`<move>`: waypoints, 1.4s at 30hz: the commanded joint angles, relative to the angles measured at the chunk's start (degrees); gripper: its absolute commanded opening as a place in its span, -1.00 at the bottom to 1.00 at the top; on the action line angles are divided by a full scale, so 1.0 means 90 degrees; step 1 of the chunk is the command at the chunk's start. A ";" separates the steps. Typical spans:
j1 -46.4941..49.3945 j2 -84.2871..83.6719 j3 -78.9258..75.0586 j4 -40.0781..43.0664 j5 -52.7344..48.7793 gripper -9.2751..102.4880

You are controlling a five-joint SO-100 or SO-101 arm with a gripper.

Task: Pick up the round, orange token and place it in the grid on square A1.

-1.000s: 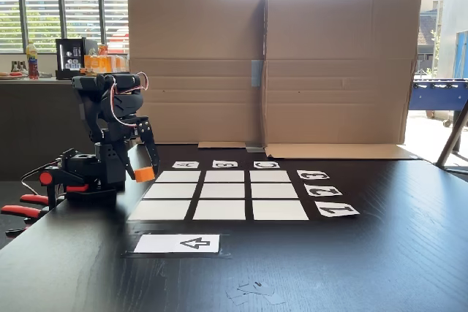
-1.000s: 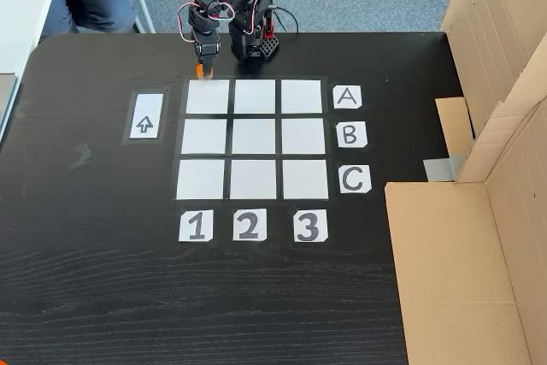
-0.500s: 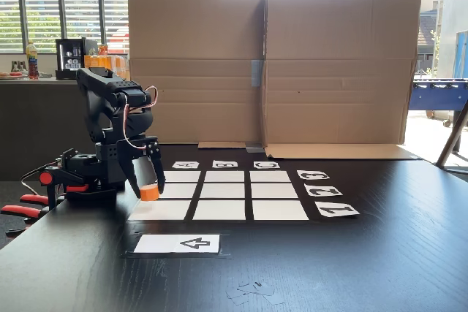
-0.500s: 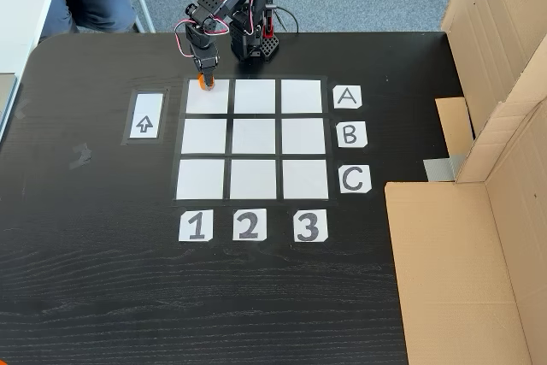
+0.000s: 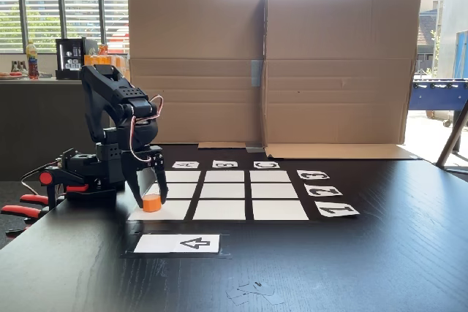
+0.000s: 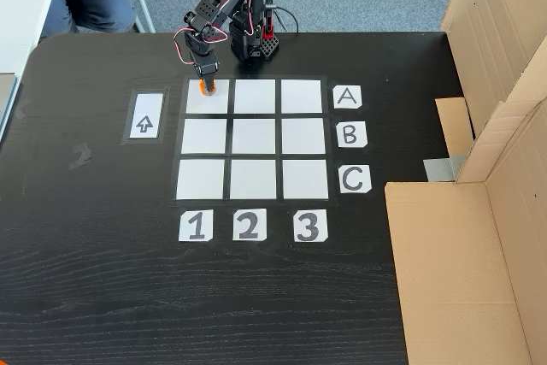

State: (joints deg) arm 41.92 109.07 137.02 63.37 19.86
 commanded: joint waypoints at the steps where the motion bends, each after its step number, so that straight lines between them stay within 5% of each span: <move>1: -0.0059 0.0000 -0.0225 -0.0107 -0.0059 -0.82; 31: -0.0273 -0.0410 -0.0156 -0.0537 -0.0049 -0.80; 42: -0.0215 -0.0518 -0.0059 -0.0537 -0.0059 -0.35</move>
State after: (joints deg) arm 39.81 104.68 136.41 58.80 19.95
